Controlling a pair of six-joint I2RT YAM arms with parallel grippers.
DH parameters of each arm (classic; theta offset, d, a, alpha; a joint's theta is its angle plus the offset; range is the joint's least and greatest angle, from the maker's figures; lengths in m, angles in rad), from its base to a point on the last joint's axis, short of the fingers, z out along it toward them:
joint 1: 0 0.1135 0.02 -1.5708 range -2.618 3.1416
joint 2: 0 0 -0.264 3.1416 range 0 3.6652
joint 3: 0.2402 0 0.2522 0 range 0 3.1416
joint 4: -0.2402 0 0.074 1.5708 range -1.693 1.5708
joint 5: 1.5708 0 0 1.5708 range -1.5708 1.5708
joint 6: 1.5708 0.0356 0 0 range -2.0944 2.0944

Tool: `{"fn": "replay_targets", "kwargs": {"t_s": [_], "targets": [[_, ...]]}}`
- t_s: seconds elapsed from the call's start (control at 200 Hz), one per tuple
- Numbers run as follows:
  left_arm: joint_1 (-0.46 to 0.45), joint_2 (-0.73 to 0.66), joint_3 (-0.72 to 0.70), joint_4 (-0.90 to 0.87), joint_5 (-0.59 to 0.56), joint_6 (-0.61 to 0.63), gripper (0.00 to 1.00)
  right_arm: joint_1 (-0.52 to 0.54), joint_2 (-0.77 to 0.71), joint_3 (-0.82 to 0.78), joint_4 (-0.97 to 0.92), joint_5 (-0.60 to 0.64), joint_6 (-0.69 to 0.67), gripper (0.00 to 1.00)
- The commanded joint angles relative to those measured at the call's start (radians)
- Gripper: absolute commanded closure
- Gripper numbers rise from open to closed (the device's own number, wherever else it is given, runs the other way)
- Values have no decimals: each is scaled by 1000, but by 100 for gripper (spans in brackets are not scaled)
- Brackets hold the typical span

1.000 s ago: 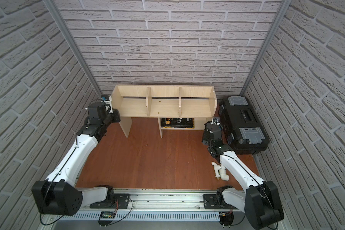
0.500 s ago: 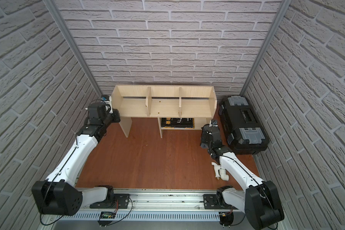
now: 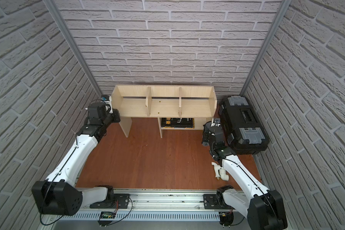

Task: Wipe the bookshelf clean with a cloth
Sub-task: Wipe the dust from the shelf.

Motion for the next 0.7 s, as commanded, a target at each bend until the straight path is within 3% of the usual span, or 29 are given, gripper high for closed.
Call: {"fn": "replay_targets", "kwargs": {"t_s": [0.0, 0.31, 0.5, 0.695], "targets": [[-10, -10, -21, 29, -8, 5, 100, -4, -42, 27, 44, -20, -18, 97], [-11, -12, -22, 29, -9, 6, 100, 23, -20, 170, -86, -167, -102, 97], [-11, -12, -22, 28, -2, 6, 100, 127, -12, 170, -38, -143, -78, 97], [-15, -14, -24, 28, -8, 9, 100, 272, 103, 268, -22, -85, -109, 97]]}}
